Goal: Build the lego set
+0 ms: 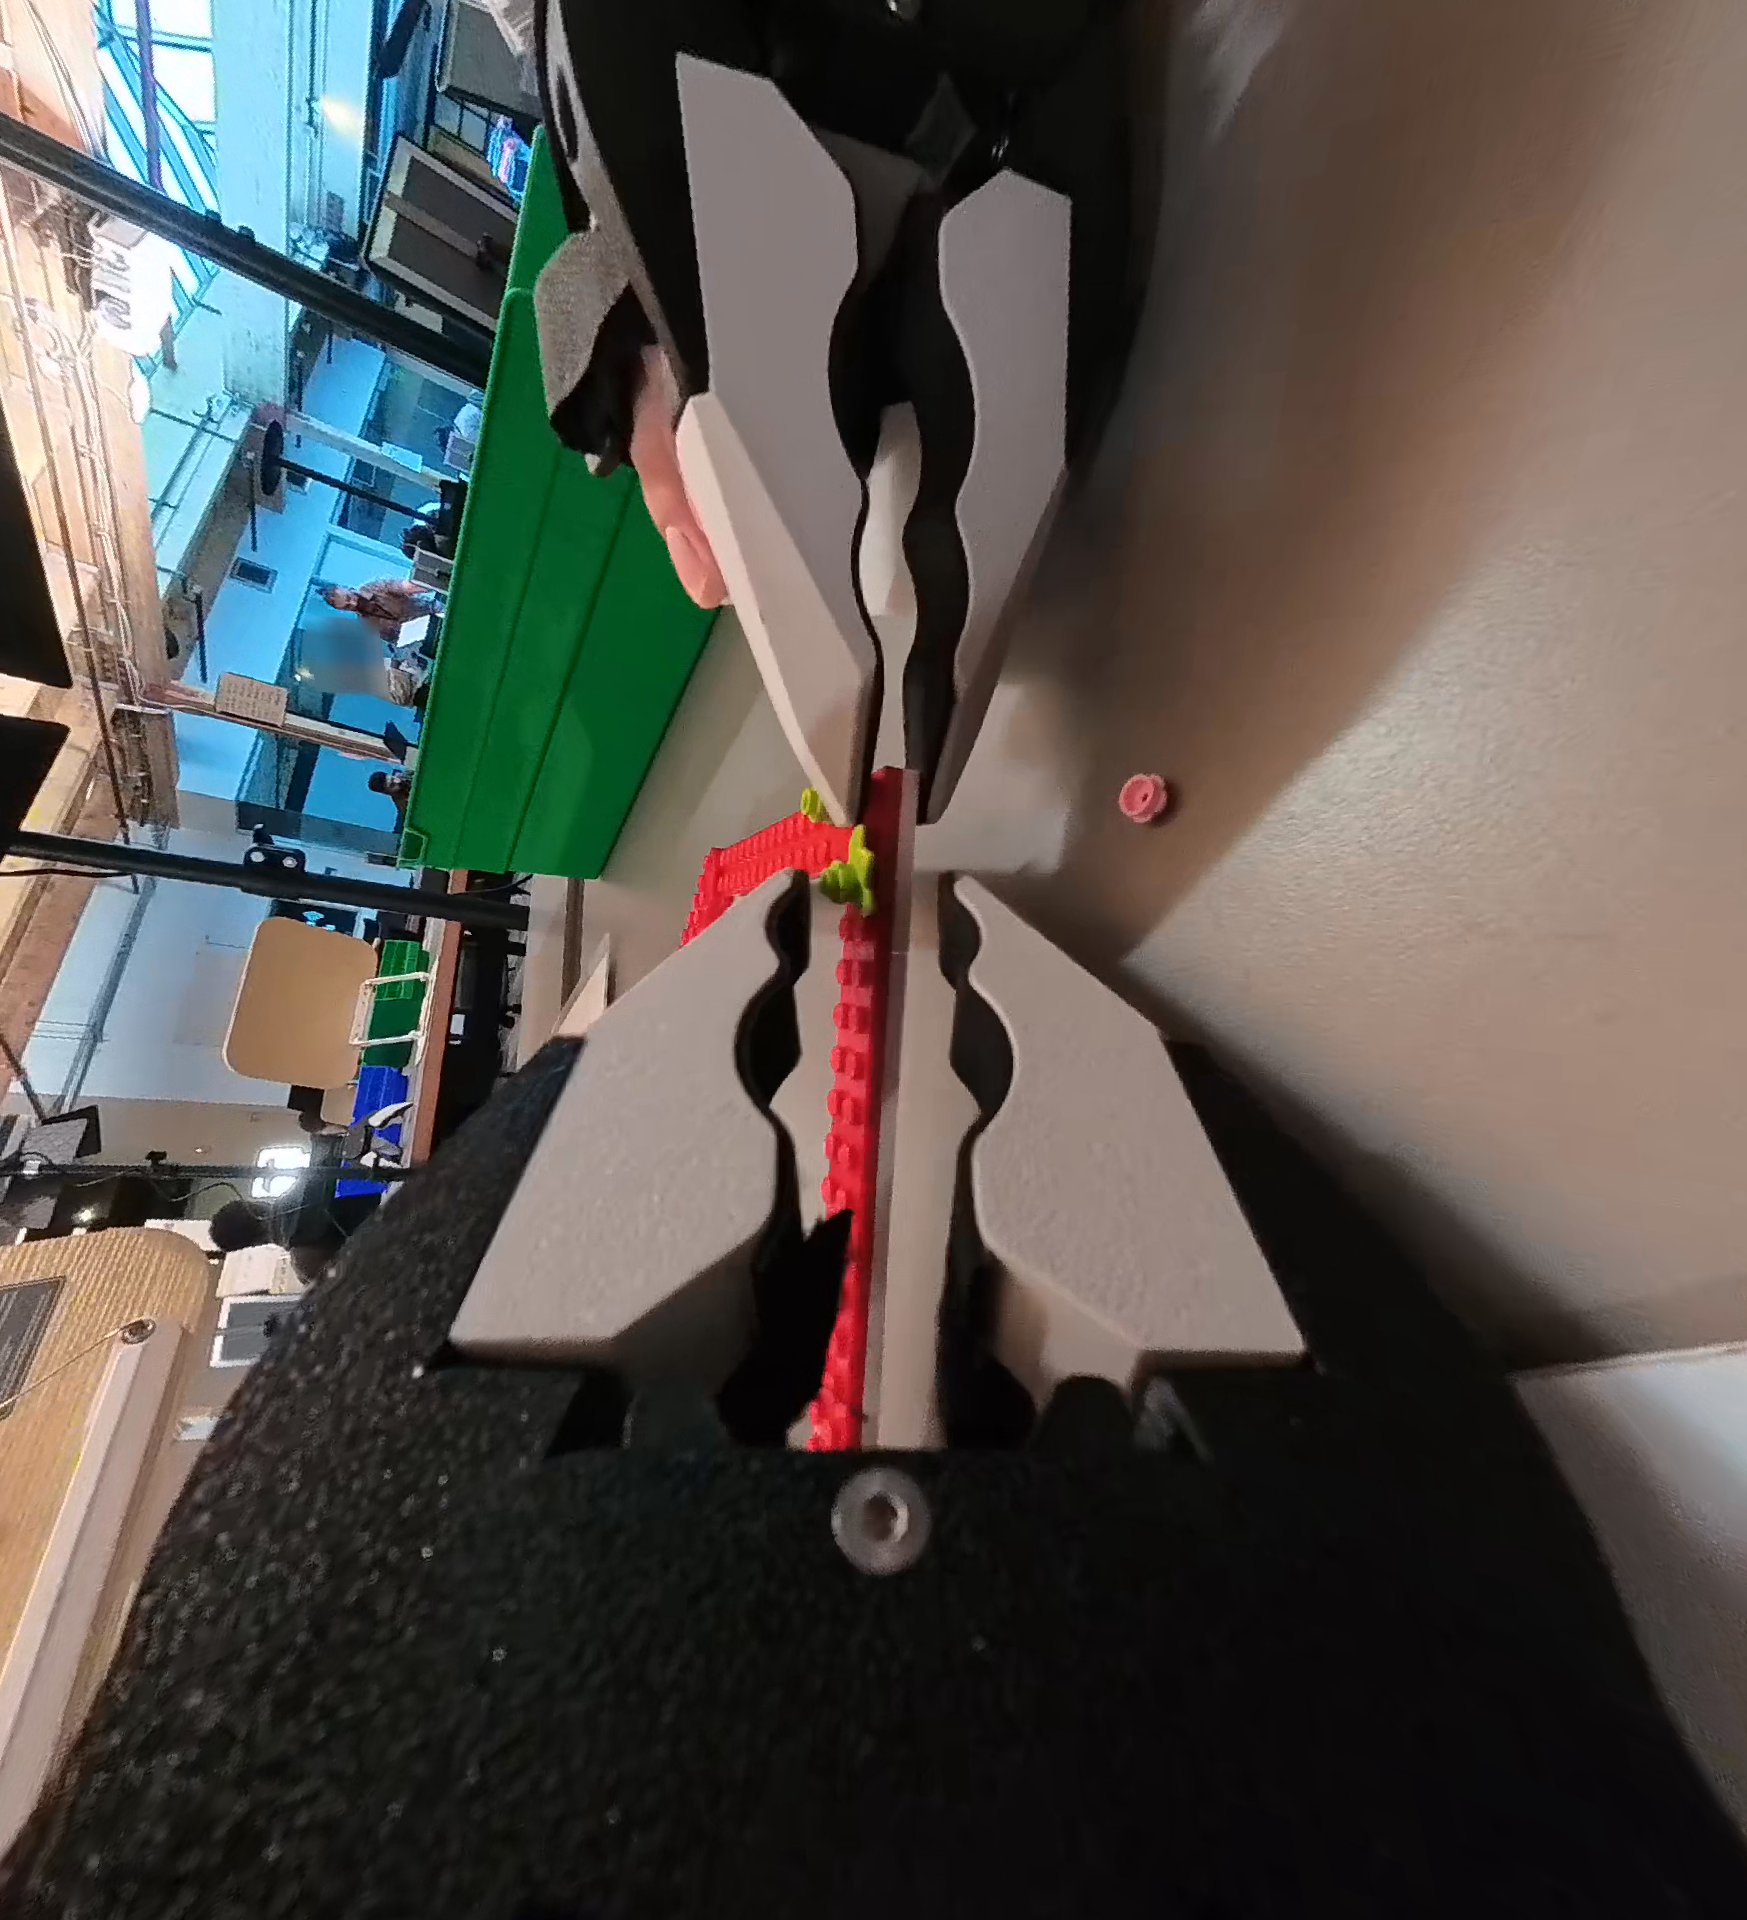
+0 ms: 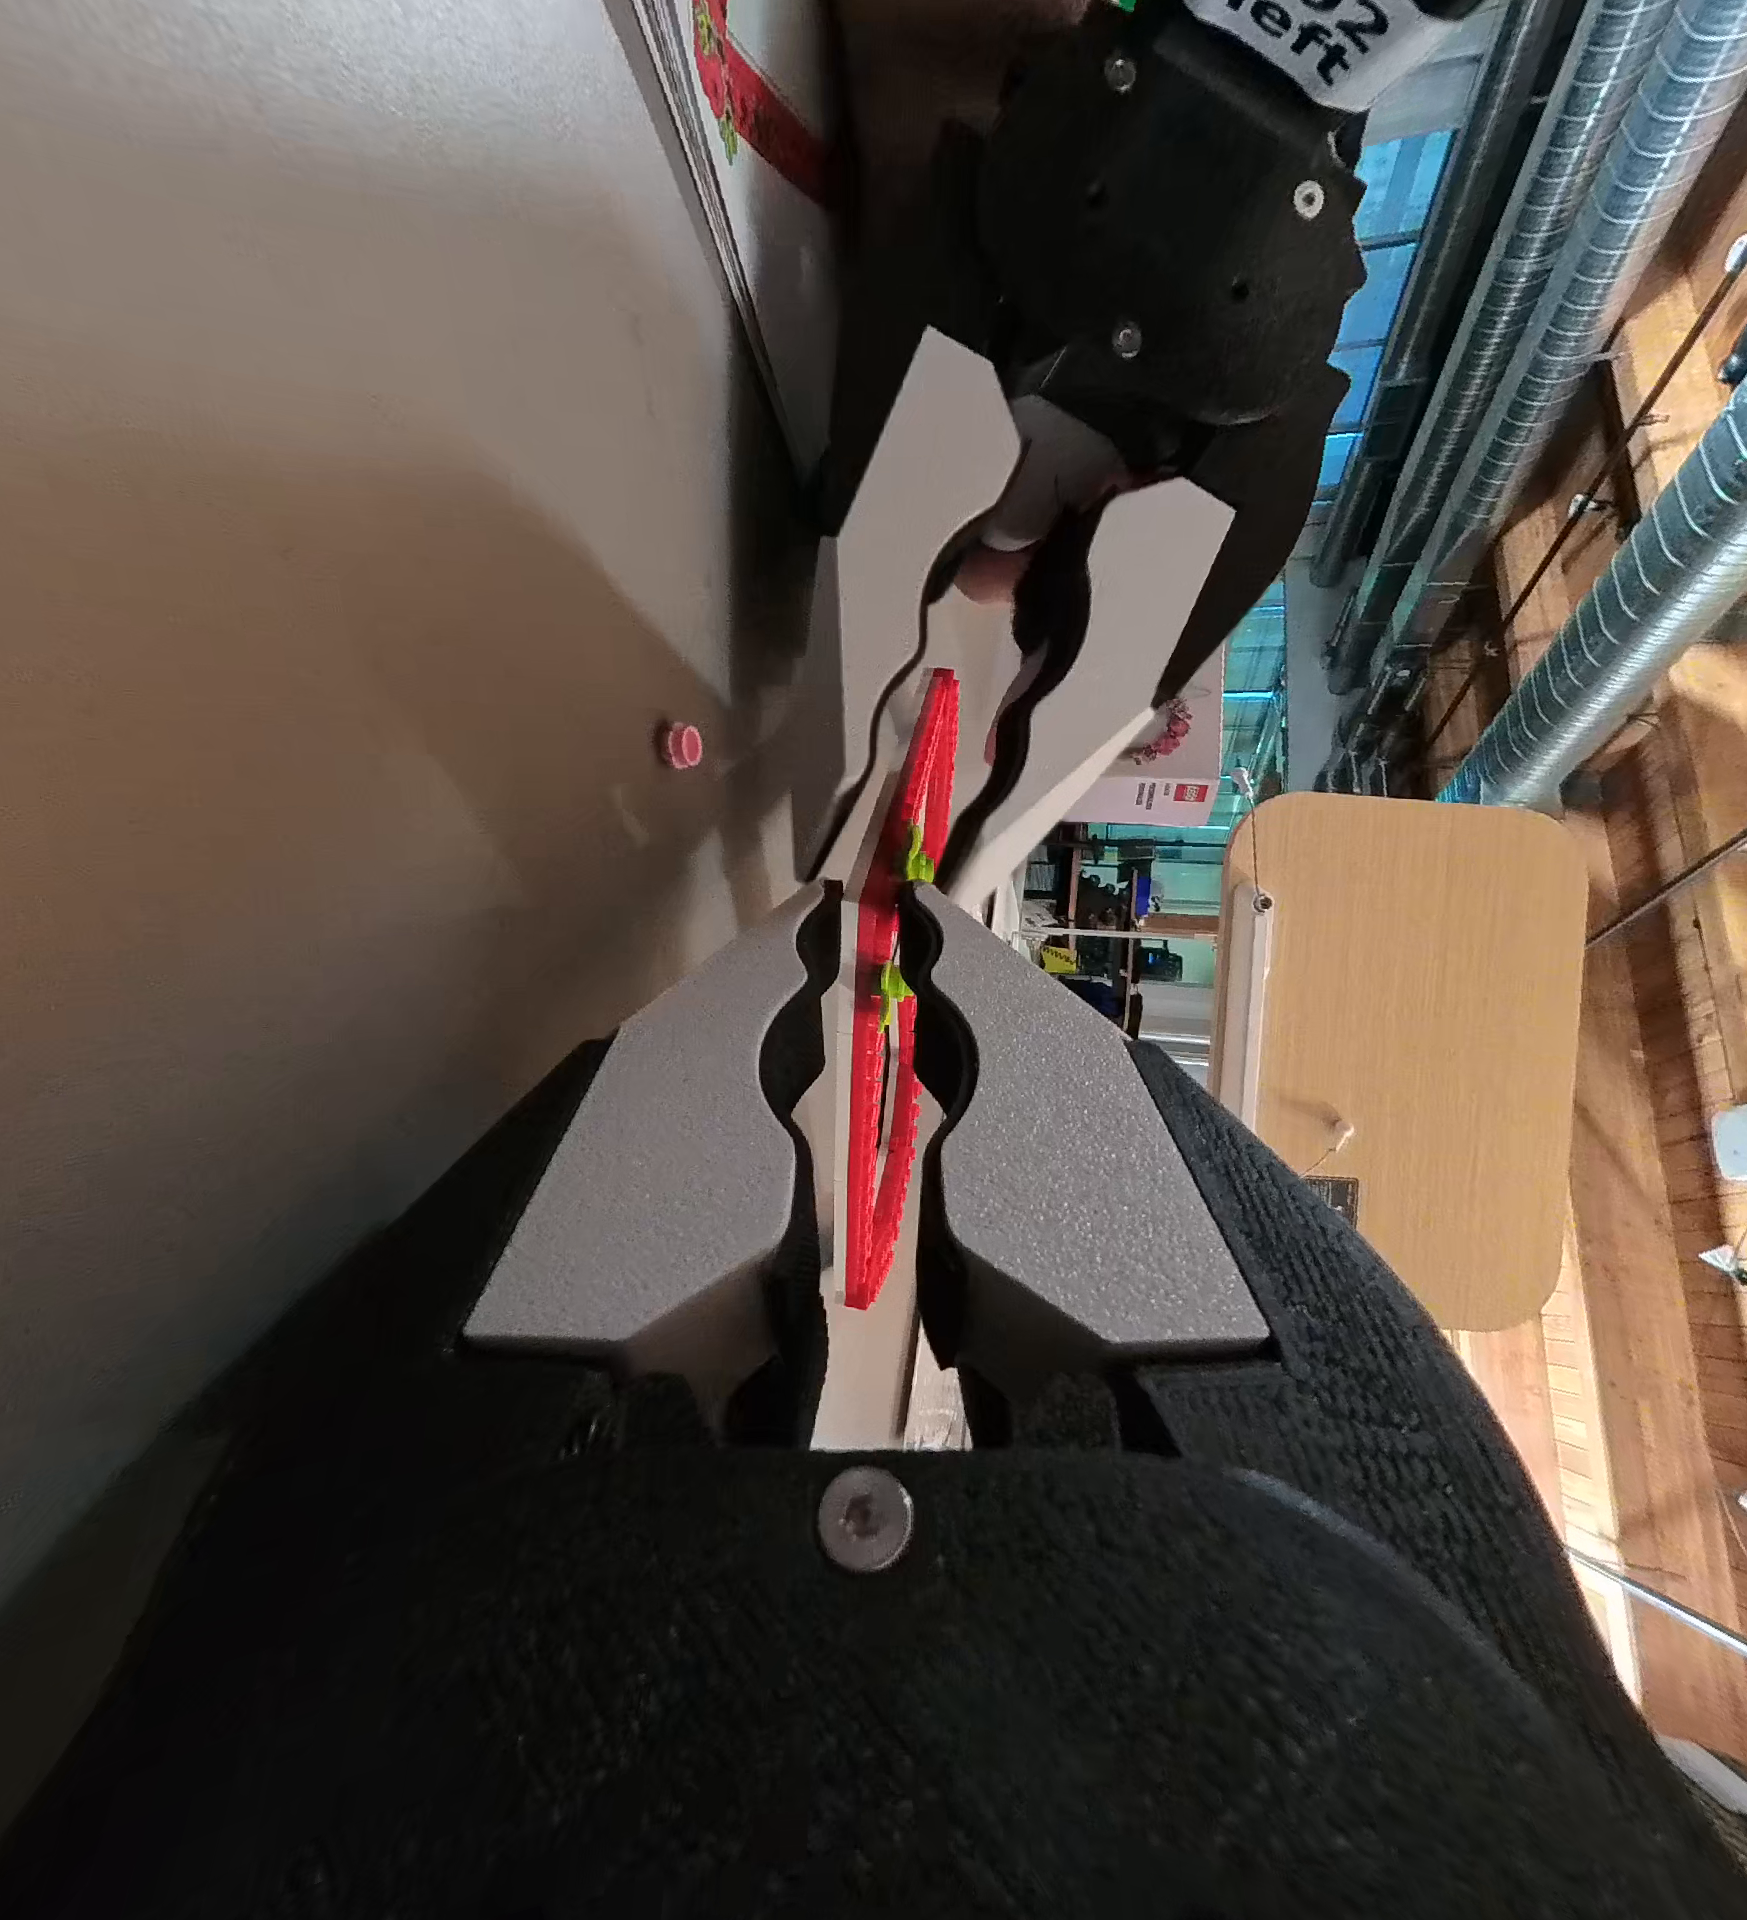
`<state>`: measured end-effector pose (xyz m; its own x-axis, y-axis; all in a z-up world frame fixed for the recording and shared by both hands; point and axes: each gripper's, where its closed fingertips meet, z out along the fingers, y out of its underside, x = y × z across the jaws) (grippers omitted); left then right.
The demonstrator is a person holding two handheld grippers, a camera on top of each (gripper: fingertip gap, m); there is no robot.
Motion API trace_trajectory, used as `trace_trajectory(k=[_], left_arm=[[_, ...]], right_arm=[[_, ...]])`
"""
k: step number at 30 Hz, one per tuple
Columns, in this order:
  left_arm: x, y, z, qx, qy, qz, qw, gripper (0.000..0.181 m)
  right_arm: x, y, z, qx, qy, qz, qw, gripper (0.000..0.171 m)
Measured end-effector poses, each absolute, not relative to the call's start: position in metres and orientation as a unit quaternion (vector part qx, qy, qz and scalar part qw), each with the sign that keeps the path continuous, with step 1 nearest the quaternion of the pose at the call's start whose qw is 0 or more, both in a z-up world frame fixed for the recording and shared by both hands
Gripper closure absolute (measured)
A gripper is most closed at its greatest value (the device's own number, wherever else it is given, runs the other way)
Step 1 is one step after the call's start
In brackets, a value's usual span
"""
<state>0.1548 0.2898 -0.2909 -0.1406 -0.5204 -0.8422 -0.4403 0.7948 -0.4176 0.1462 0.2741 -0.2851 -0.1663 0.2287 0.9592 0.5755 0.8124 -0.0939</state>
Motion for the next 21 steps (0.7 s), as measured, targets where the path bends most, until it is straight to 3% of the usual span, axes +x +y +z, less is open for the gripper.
trace_trajectory(k=[3,21], left_arm=[[0.1546,0.2896,-0.2900,-0.309,0.756,-0.027,0.577,0.167],[0.1547,0.2930,-0.2942,-0.322,0.767,-0.001,0.555,0.169]], right_arm=[[0.1460,0.2735,-0.2858,-0.268,-0.750,-0.146,0.586,0.162],[0.1466,0.2750,-0.2910,-0.267,-0.757,-0.152,0.576,0.162]])
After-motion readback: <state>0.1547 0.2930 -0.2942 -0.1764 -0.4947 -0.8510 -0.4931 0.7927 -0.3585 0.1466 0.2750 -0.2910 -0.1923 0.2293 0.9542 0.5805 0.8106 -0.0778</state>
